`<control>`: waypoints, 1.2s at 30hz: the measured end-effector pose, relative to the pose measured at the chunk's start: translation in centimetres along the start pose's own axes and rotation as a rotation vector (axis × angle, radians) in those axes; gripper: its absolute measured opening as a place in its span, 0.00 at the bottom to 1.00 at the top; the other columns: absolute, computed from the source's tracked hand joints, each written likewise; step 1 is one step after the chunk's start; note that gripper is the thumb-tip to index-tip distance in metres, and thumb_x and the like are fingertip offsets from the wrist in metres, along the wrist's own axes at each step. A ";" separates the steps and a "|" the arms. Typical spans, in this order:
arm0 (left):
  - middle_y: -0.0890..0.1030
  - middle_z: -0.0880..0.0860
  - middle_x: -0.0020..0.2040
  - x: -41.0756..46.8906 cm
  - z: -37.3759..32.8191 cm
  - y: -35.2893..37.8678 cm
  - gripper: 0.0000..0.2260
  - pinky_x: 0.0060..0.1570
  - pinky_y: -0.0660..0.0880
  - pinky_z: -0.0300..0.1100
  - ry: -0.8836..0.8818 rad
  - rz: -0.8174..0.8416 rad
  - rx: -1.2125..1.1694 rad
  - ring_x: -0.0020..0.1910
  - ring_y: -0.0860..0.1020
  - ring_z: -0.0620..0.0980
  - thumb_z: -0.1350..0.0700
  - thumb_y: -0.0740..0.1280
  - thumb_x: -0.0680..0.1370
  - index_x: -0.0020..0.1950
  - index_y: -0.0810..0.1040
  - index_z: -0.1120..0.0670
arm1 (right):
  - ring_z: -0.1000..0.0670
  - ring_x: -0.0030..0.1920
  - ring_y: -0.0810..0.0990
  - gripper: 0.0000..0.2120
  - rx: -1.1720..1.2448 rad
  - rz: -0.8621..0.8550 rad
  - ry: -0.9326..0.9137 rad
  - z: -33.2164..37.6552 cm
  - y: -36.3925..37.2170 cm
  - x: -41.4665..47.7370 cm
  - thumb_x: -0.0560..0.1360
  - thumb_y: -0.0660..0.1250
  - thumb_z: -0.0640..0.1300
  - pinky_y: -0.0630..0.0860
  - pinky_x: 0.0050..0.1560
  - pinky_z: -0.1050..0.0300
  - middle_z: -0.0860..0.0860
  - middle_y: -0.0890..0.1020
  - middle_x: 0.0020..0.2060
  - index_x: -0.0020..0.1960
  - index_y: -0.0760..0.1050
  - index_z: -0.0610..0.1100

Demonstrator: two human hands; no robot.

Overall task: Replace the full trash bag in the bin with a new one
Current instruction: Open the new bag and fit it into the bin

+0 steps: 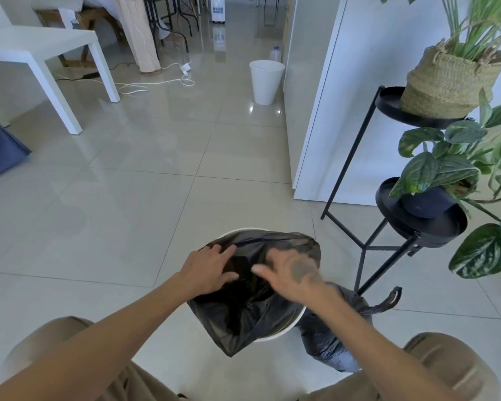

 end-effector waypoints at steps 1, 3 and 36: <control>0.75 0.56 0.67 -0.3 -0.1 0.4 0.35 0.55 0.75 0.53 -0.017 0.029 0.036 0.64 0.76 0.60 0.31 0.58 0.77 0.79 0.59 0.48 | 0.40 0.60 0.79 0.35 -0.083 0.106 0.016 0.8 1.3 -0.5 0.75 0.51 0.74 0.74 0.57 0.45 0.43 0.80 0.59 0.64 0.72 0.47; 0.77 0.56 0.65 -0.7 -0.5 1.1 0.37 0.56 0.75 0.53 -0.024 0.081 0.095 0.62 0.77 0.59 0.28 0.62 0.73 0.74 0.64 0.49 | 0.39 0.65 0.76 0.43 -0.156 0.235 0.045 1.4 3.5 -1.2 0.70 0.51 0.78 0.70 0.63 0.43 0.42 0.78 0.64 0.70 0.68 0.46; 0.73 0.54 0.64 -6.7 -1.0 1.7 0.32 0.36 0.80 0.49 -0.285 -0.359 -0.426 0.36 0.78 0.57 0.63 0.60 0.80 0.80 0.58 0.39 | 0.43 0.48 0.84 0.16 1.539 0.029 0.230 -9.1 0.9 -6.8 0.69 0.77 0.45 0.72 0.61 0.48 0.40 0.85 0.43 0.53 0.77 0.42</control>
Point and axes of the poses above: each hand's wrist, its own x-axis towards the middle knuckle, its own y-axis out of the palm, z = x × y, the point moved 2 cm from there along x, towards the middle knuckle
